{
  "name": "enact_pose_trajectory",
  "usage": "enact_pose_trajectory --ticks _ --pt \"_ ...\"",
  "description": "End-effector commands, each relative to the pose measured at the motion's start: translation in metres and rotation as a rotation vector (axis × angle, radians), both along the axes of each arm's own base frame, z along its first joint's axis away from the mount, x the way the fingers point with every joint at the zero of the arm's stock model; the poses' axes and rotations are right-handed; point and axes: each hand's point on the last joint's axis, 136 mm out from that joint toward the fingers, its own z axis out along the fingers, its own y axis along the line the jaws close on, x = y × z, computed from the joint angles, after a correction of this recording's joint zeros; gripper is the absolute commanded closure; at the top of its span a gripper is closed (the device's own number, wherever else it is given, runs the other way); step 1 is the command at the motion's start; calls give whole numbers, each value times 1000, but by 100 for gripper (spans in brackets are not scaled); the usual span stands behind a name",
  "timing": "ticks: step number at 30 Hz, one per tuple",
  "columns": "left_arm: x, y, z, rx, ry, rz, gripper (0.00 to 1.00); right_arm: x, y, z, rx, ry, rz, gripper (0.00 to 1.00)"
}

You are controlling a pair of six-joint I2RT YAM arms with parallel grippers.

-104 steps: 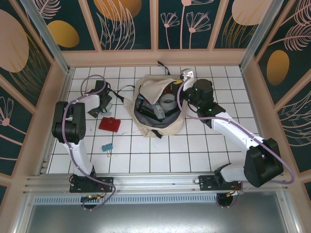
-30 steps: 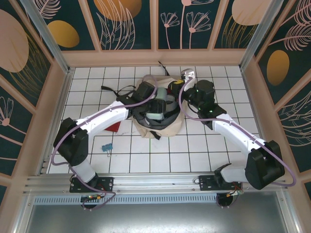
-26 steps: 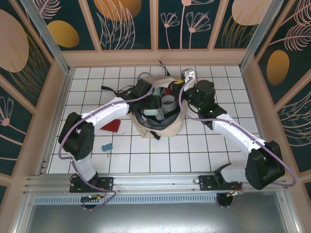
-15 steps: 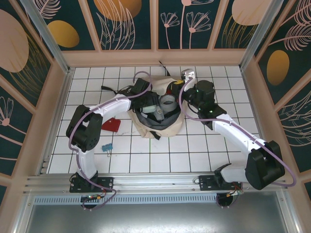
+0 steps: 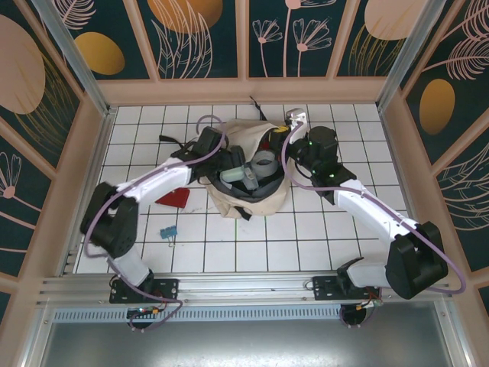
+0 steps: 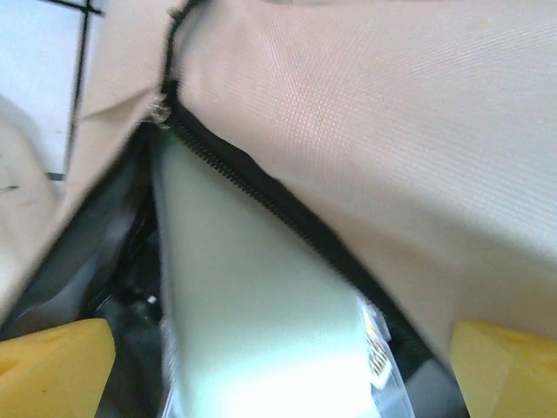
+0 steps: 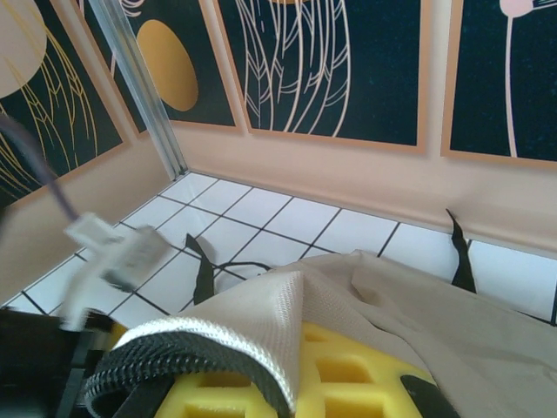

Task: Pack the student bag
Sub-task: Place a glasses case in the student bag, then pick up the loose stationery from the bottom-left of the table.

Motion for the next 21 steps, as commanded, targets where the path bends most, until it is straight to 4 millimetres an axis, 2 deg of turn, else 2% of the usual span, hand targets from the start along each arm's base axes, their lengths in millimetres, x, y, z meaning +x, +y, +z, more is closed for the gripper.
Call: enact_pose_trajectory --ticks 1,6,8,11,16,21 --pt "-20 24 20 2 -24 54 1 -8 9 43 88 -126 43 100" --pt "-57 66 10 104 18 126 2 -10 12 44 96 -122 57 100" --pt "-74 89 1 177 43 159 3 -10 12 44 96 -122 58 100" --pt "-102 116 -24 273 117 193 8 -11 13 45 98 -123 62 99" --pt "-148 148 -58 330 248 261 21 -12 15 46 101 -123 68 99" --pt "-184 173 -72 309 320 391 25 -13 16 46 103 -124 71 98"
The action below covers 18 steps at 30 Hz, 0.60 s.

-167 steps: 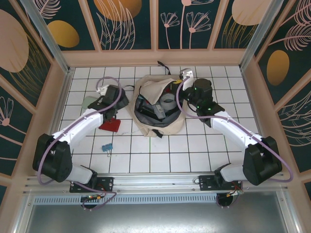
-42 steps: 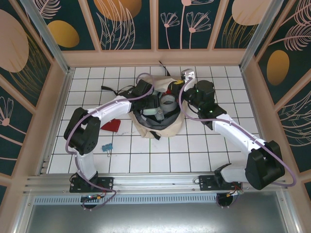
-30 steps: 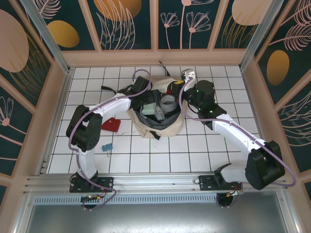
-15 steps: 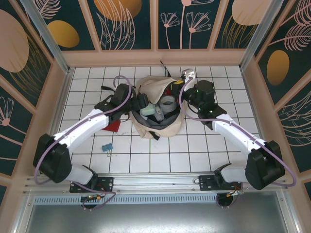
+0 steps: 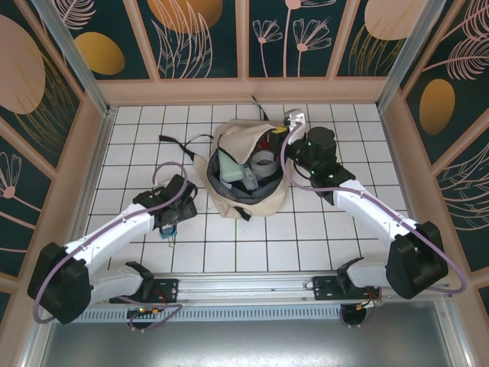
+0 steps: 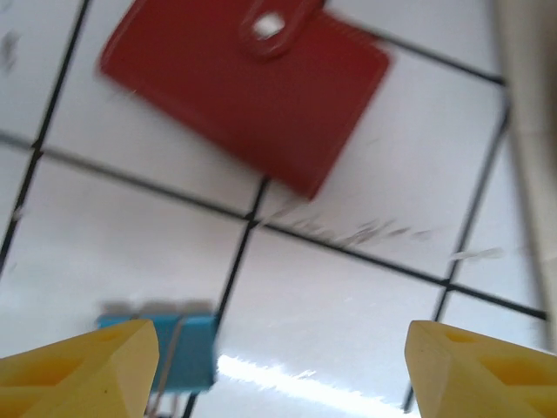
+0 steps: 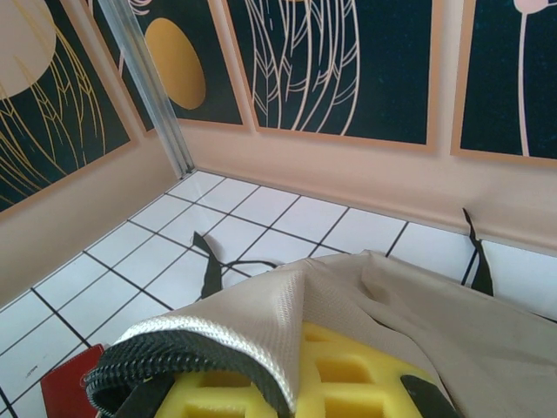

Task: Pack the student bag
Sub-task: Pick up the loose stationery from the bottom-left of the table.

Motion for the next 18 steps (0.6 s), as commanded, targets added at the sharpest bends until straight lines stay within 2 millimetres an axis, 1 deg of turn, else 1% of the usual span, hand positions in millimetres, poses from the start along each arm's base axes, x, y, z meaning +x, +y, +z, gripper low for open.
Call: enact_pose_trajectory --ticks 1,4,7,9,11,13,15,16,18 --pt "-28 22 -6 -12 37 154 26 -9 11 46 102 -125 56 98" --pt "-41 26 -1 -70 36 232 29 -9 12 44 102 -121 60 98" --pt "-58 31 1 -99 74 295 30 -10 12 46 107 -125 64 98" --pt "-70 29 -4 -146 112 342 31 -10 12 48 110 -126 65 98" --pt "-84 27 -14 -196 162 394 32 -12 12 49 112 -128 67 98" --pt "-93 22 -23 -265 190 457 34 -14 12 51 118 -131 72 97" --pt "-90 15 -27 -347 166 512 37 -15 12 52 122 -133 78 97" --pt "-83 10 -26 -403 132 530 38 -15 12 52 123 -134 79 97" --pt "-73 5 -21 -471 83 565 39 -16 13 52 123 -132 83 97"
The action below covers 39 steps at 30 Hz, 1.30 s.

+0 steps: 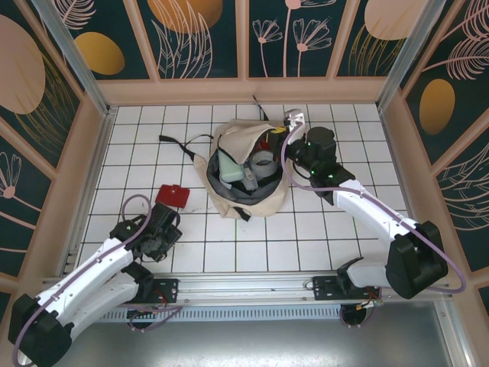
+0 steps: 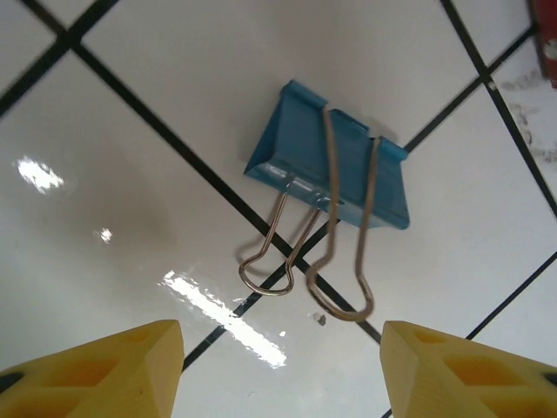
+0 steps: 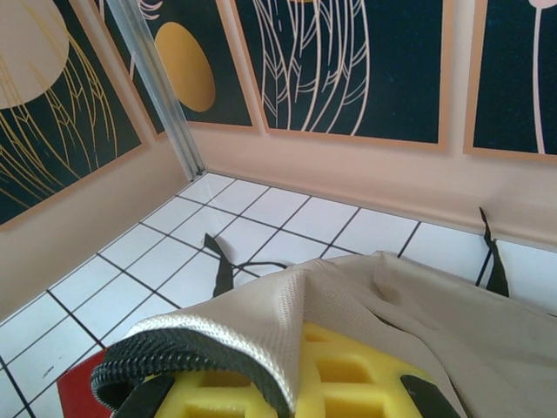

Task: Pack the student bag
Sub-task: Pick up the loose stationery from the bottom-left of the table.

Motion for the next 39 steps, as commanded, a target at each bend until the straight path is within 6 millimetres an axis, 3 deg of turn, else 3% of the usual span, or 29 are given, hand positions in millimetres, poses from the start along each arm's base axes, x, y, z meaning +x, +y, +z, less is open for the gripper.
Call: enact_pose_trajectory --ticks 1,7,15,22,29,33,39 --pt "15 -15 9 -150 -68 145 41 -14 9 50 102 -140 60 97" --pt "27 -3 19 -117 -148 228 47 -13 10 49 102 -139 61 97" --pt "24 2 4 -109 -135 276 57 -12 9 48 97 -140 54 96" --pt "26 13 3 -45 -154 291 63 -11 10 46 94 -136 57 96" --pt "31 19 6 4 -175 285 92 -12 9 47 95 -143 52 96" --pt "40 20 23 30 -213 258 100 -11 9 45 93 -139 53 96" --pt "76 4 80 31 -367 146 100 -11 9 46 94 -141 52 96"
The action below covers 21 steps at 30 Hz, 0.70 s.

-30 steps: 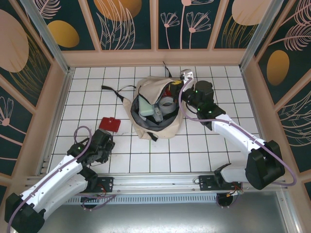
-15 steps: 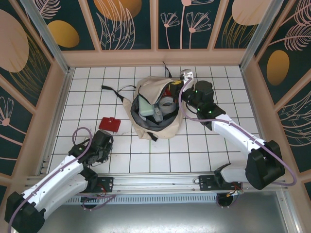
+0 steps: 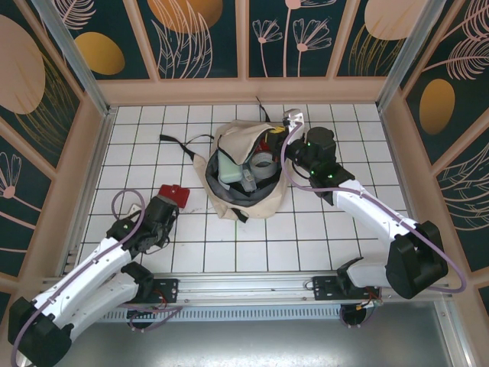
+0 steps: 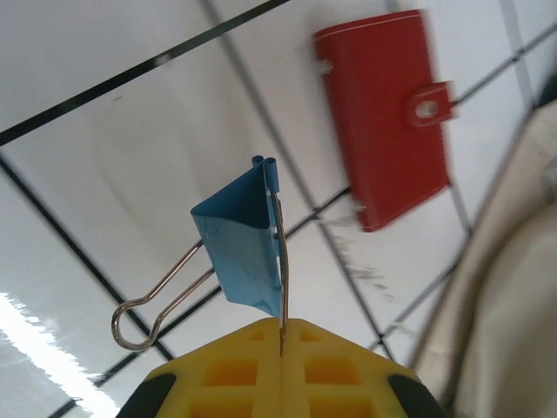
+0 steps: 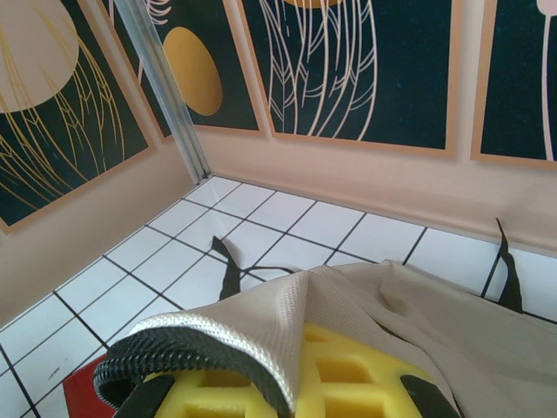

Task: Pack the student bag
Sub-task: Pick up the loose stationery from the bottom-left of the table, then place the loose stationery in the student bag.

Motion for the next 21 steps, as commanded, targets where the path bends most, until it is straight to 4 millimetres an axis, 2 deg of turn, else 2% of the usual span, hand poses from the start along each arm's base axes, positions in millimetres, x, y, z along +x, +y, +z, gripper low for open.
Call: enact_pose_trajectory --ticks 1,6,9,12,17,21 --pt "28 -11 43 44 -124 -102 100 -10 7 43 88 -129 43 96" --pt "71 -69 94 -60 -329 -335 100 -10 6 44 87 -133 41 96" --pt "87 -108 123 -180 -459 -461 100 -11 6 44 86 -131 41 96" --pt "96 -137 143 -274 -542 -555 100 -10 6 45 88 -134 40 96" --pt "103 -179 150 -351 -594 -690 100 -11 6 46 88 -134 41 96" --pt "104 -219 146 -346 -586 -802 100 -11 6 46 87 -136 42 96"
